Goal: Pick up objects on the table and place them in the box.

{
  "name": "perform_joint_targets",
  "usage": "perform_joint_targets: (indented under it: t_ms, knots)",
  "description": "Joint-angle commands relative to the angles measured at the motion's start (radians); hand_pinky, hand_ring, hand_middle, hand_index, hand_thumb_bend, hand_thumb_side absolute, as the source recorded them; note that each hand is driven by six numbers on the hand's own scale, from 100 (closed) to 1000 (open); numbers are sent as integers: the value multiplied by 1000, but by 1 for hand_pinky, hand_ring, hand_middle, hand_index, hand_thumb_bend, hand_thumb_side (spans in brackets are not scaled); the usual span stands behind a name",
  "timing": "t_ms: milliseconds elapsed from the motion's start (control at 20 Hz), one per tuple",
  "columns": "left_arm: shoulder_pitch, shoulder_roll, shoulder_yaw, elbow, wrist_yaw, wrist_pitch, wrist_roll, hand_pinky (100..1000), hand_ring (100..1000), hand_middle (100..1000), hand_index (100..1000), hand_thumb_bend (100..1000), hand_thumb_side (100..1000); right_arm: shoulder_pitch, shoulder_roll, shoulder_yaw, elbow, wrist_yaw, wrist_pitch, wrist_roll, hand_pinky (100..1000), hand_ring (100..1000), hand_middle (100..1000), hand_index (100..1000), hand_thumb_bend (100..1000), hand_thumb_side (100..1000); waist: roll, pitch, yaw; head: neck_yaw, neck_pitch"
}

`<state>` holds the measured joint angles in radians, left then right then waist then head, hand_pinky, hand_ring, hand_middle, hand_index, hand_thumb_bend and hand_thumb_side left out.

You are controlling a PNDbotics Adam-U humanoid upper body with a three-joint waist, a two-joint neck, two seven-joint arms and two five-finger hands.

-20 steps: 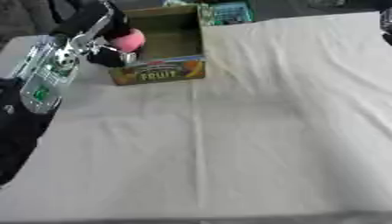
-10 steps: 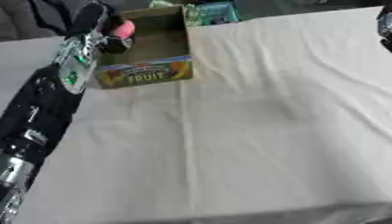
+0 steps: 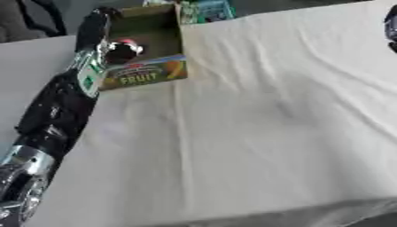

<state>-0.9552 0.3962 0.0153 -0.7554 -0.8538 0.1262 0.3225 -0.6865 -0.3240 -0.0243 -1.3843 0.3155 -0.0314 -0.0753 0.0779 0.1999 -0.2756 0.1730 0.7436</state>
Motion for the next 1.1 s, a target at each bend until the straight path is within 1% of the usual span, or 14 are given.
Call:
perform_joint_targets:
  t_ms: [50,100,150,250,400,500,600,650,700,800,900,950,1100]
  knots:
    - [-17,26,7,-59,45,-13,41,621,696,726,788,1000,447,-21,-16,-6,-12,-6,-4,0,723,876,698,894,100,506,-4,-14,7,-2,-12]
    - [-11,31,5,-87,73,-20,46,614,688,716,782,973,447,-21,-16,-7,-13,-6,-4,-1,723,876,697,894,100,507,-4,-13,12,-4,-13]
    - [-3,38,0,-120,108,-25,46,600,669,695,763,904,435,-21,-17,-9,-14,-6,-3,-2,723,876,697,894,100,507,-4,-13,17,-7,-13]
    - [23,66,-15,-215,202,-39,27,585,650,680,736,827,439,-19,-20,-13,-15,-6,-1,-5,723,876,697,894,100,508,-5,-10,31,-16,-15]
    - [78,113,-27,-371,359,-45,-18,573,638,665,717,807,432,-15,-24,-18,-16,-7,0,-9,723,877,697,894,100,510,-6,-6,51,-27,-17]
    - [103,132,-31,-441,428,-30,-35,573,638,665,717,807,432,-14,-25,-19,-17,-8,1,-11,723,877,697,894,100,510,-6,-6,56,-30,-18]
    - [111,139,-34,-471,454,-16,-43,573,638,665,717,807,432,-14,-26,-20,-18,-8,1,-11,723,877,697,894,100,510,-6,-5,57,-31,-18]
    - [114,141,-35,-479,460,-11,-44,555,619,642,707,762,434,-14,-26,-20,-18,-8,1,-12,722,877,697,895,100,515,-6,-5,58,-31,-18]
    - [125,150,-26,-493,469,-15,-45,550,614,635,705,758,435,-15,-27,-25,-21,-9,1,-15,722,877,697,895,100,516,-6,4,68,-34,-27]
    - [167,149,-8,-538,496,-39,-62,542,608,631,703,753,437,-14,-38,-38,-27,-12,4,-26,723,877,697,895,100,516,-10,18,109,-57,-43]
    - [216,135,16,-587,527,-60,-87,535,603,625,700,746,435,-10,-48,-48,-31,-15,7,-34,723,877,697,895,100,517,-14,25,137,-74,-52]
    - [242,129,28,-613,543,-61,-97,533,599,622,698,744,432,-9,-51,-50,-32,-16,8,-37,723,877,697,895,100,518,-15,27,145,-77,-54]
    - [323,107,61,-695,593,-30,-109,528,592,614,695,734,420,-7,-53,-52,-34,-19,10,-39,723,877,696,895,100,521,-17,30,164,-84,-57]
